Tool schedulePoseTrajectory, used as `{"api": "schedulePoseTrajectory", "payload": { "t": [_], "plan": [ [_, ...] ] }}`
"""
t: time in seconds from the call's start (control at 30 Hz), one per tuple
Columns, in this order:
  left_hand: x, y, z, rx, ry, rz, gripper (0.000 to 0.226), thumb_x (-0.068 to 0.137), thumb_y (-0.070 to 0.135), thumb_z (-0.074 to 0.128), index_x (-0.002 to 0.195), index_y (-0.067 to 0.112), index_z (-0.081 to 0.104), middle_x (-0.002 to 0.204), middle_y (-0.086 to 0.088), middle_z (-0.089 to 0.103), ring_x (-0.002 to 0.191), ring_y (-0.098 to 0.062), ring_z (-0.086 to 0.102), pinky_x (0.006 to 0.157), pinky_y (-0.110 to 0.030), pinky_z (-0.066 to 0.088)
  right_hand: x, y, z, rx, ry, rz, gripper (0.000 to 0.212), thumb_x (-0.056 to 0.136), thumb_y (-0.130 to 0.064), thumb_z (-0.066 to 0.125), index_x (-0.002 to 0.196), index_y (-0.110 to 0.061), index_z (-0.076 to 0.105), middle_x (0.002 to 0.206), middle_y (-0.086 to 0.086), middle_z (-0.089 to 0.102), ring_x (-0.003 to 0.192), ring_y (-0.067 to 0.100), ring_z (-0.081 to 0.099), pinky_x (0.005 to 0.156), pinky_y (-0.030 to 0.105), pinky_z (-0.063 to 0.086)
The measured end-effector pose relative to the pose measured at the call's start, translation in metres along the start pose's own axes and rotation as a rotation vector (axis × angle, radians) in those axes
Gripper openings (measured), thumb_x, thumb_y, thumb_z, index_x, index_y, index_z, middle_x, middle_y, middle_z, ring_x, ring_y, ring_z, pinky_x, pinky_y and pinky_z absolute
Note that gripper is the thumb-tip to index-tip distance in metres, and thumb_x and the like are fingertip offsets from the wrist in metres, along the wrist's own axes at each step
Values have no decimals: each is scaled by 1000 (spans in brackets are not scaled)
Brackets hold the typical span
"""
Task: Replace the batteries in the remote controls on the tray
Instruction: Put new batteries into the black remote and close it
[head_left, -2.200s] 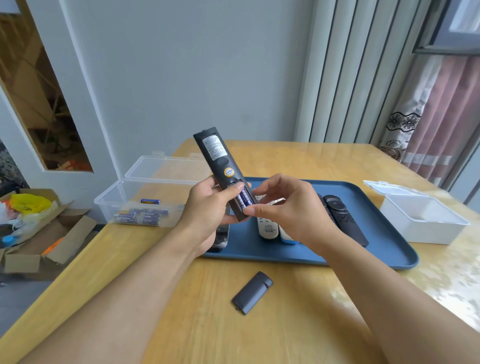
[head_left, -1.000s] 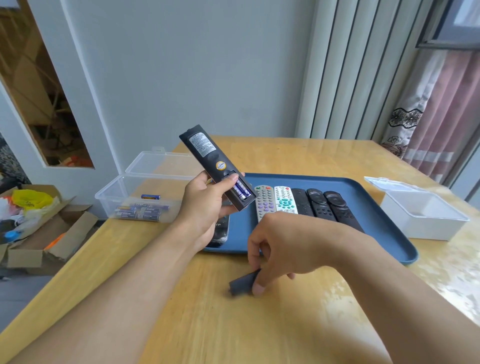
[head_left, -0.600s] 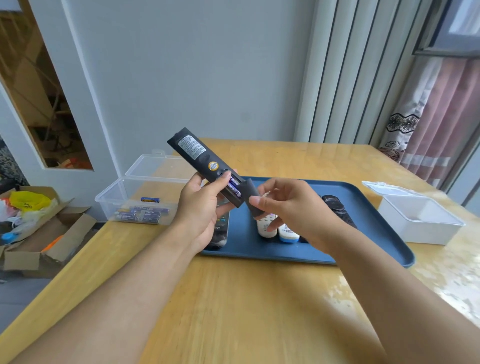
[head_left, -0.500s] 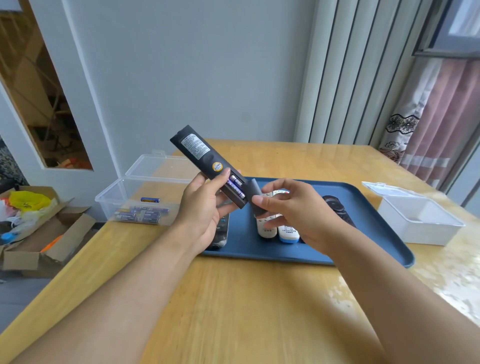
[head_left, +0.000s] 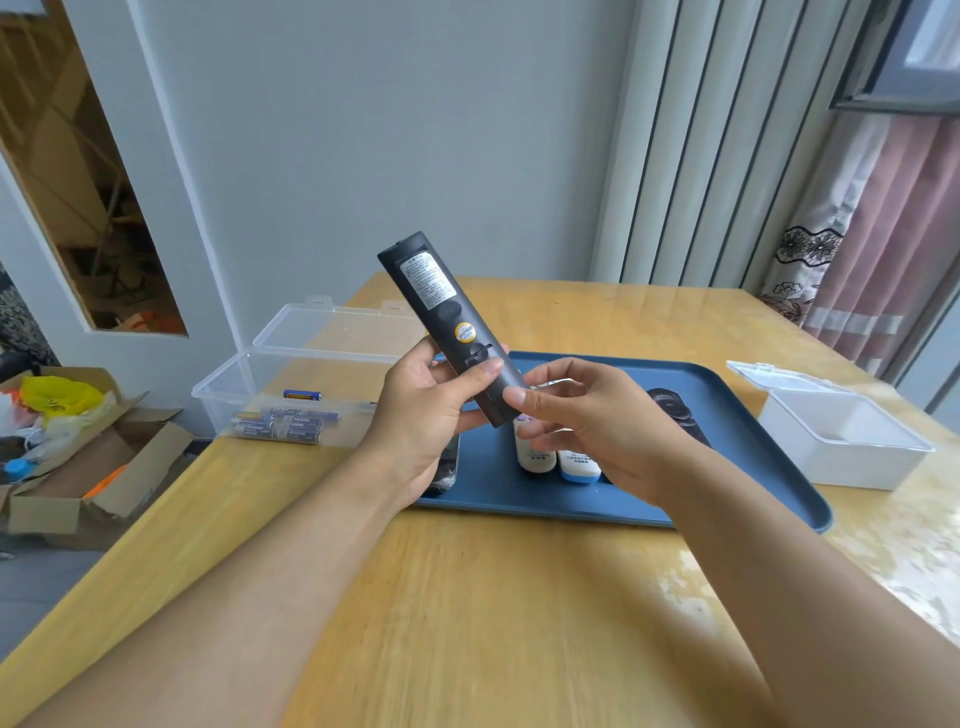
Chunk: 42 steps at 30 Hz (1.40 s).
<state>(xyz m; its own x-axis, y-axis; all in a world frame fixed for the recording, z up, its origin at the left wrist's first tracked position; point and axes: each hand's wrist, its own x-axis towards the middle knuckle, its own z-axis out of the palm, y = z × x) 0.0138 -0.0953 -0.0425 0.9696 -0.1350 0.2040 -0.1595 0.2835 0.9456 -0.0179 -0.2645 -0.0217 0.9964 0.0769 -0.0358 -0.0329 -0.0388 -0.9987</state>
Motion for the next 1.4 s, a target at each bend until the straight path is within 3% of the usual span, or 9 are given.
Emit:
{"api": "schedulePoseTrajectory", "payload": {
  "t": [0.27, 0.4, 0.53, 0.73, 0.87, 1.03, 1.17, 1.27, 1.4],
  "plan": [
    [1, 3, 1, 3, 31, -6, 20, 100, 17, 59, 117, 7, 65, 112, -10, 76, 104, -33, 72, 82, -39, 59, 1, 1, -2, 9, -38, -5, 39, 79, -13, 82, 114, -6, 65, 90, 9, 72, 74, 18, 70, 66, 23, 55],
    [1, 9, 2, -152, 73, -59, 38, 108, 37, 39, 111, 10, 66, 109, -17, 76, 106, -36, 71, 97, -47, 54, 2, 2, 0, 2, -28, -29, 39, 79, -12, 82, 115, -6, 68, 94, 17, 72, 75, 18, 69, 69, 21, 55],
    [-1, 9, 6, -205, 85, -16, 39, 108, 37, 37, 111, 9, 65, 105, -18, 76, 101, -33, 74, 90, -44, 59, 1, 8, 3, -4, -9, -66, 33, 77, -13, 83, 108, -8, 73, 91, 14, 74, 80, 21, 70, 78, 25, 59],
    [0, 11, 5, -221, 104, 12, 41, 107, 38, 37, 112, 8, 65, 103, -18, 77, 98, -29, 75, 81, -39, 62, 3, 13, 13, 27, 37, -117, 60, 57, -36, 87, 108, -8, 73, 97, 13, 78, 87, 24, 76, 100, 42, 54],
    [-1, 13, 5, -205, 128, 43, 37, 107, 35, 40, 112, 8, 66, 109, -18, 76, 104, -27, 73, 90, -38, 59, 2, 13, 19, 129, 17, -119, 47, 70, -26, 86, 108, -4, 69, 101, 16, 76, 94, 27, 75, 100, 38, 54],
    [6, 4, -2, 93, 218, 127, 19, 104, 24, 53, 115, 28, 69, 111, 14, 75, 113, -7, 68, 104, -28, 48, 1, 3, 16, 410, 262, -293, 16, 88, 0, 71, 96, -8, 59, 91, 10, 75, 92, 28, 74, 90, 35, 59],
    [6, 0, -12, 539, 268, 65, 58, 99, 11, 59, 153, 19, 39, 145, 5, 55, 122, -7, 56, 111, -29, 41, 0, 2, 6, -135, 587, -496, 14, 83, -15, 78, 93, -20, 70, 82, -3, 76, 78, 8, 70, 76, 23, 55],
    [-2, -3, -12, 949, 156, 123, 65, 97, 15, 59, 156, 25, 33, 149, 6, 52, 132, -17, 53, 113, -36, 40, -2, 8, 8, -391, 576, -555, 22, 82, -16, 78, 100, -26, 74, 81, -20, 70, 77, -3, 66, 75, 12, 49],
    [-6, -8, -12, 1245, 15, 6, 77, 96, 24, 55, 160, 30, 12, 152, 2, 49, 116, -32, 62, 100, -43, 48, -3, 17, 16, -655, 503, -596, 26, 80, -16, 78, 103, -28, 74, 92, -20, 73, 87, -2, 67, 79, 9, 47]
  ]
}}
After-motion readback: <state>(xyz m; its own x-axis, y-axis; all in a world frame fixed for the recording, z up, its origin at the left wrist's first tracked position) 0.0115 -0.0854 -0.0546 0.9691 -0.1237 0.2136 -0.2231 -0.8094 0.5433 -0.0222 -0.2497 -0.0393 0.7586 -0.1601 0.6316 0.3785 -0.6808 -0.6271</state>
